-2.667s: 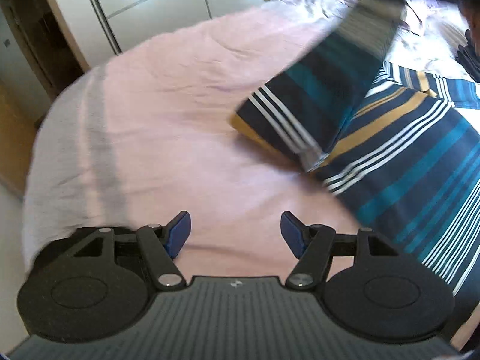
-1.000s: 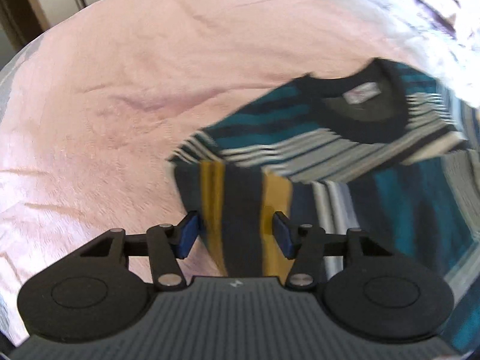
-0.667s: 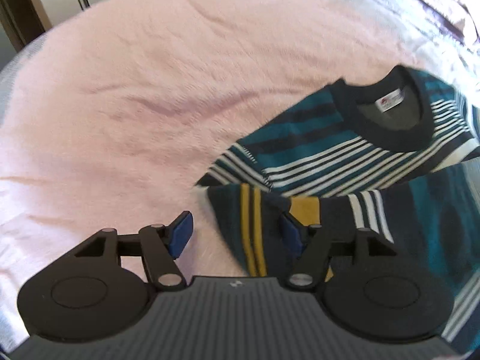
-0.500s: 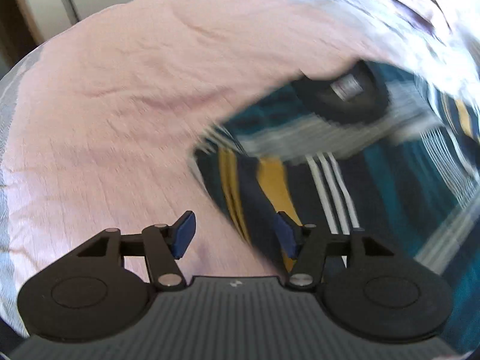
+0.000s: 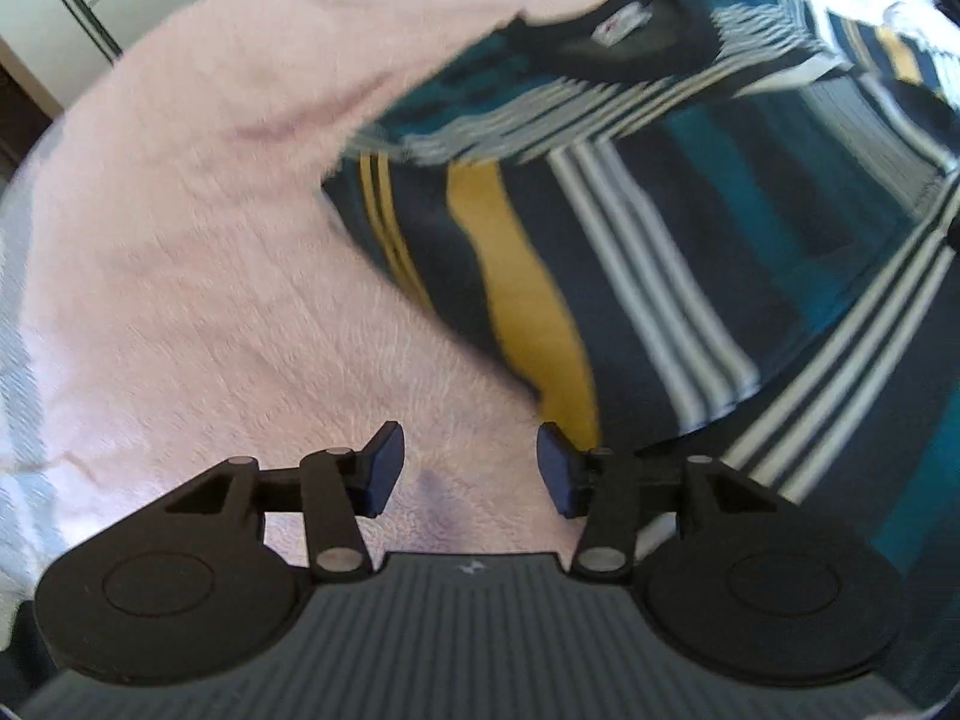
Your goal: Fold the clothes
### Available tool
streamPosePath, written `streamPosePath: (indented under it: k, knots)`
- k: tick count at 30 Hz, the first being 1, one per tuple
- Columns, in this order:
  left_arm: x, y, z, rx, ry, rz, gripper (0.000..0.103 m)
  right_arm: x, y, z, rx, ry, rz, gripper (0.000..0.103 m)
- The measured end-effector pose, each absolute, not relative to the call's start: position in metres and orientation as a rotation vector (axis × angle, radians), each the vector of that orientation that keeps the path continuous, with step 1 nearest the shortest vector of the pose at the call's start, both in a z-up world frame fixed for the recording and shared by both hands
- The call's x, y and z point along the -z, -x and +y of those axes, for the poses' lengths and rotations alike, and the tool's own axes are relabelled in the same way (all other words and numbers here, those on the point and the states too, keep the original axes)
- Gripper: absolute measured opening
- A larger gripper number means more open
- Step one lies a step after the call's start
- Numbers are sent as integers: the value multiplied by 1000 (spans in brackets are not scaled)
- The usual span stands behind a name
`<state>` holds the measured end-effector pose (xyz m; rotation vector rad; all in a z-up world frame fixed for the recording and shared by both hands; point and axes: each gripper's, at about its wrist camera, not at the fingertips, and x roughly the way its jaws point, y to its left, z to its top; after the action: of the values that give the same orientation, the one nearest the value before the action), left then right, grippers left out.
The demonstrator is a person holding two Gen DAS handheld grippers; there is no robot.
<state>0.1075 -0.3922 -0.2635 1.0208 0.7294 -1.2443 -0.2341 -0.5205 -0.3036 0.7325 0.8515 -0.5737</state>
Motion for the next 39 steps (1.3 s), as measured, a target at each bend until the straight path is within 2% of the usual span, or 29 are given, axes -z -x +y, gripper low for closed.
streamPosePath:
  k: [6, 7, 8, 10, 11, 21, 27, 31, 32, 34, 36, 39]
  knots:
    - [241, -58, -400, 1325, -1024, 713, 47, 272, 291, -523, 674, -839, 769, 15]
    - [239, -48, -404, 1340, -1029, 716, 47, 266, 309, -527, 721, -861, 733, 18]
    - [238, -36, -407, 1359, -1039, 714, 47, 260, 327, -532, 770, -883, 697, 23]
    - [236, -13, -414, 1400, -1067, 695, 47, 252, 368, -545, 891, -924, 631, 74]
    - [234, -2, -418, 1420, -1082, 683, 48, 250, 390, -552, 956, -942, 594, 75]
    - [236, 77, -467, 1547, -1221, 601, 51, 263, 581, -628, 1423, -1137, 236, 75]
    - [240, 109, -488, 1589, -1290, 564, 53, 301, 618, -651, 1457, -1241, 115, 75]
    - [241, 110, -484, 1579, -1286, 571, 53, 305, 625, -661, 1432, -1223, 32, 75]
    - [241, 111, -484, 1577, -1285, 572, 53, 305, 627, -663, 1441, -1220, 16, 72]
    - [242, 111, -482, 1572, -1283, 575, 53, 303, 631, -667, 1479, -1238, -1, 24]
    - [242, 112, -480, 1567, -1281, 579, 53, 297, 632, -667, 1502, -1246, -33, 19]
    - [234, 105, -467, 1548, -1235, 601, 53, 265, 614, -670, 1481, -1168, -14, 16]
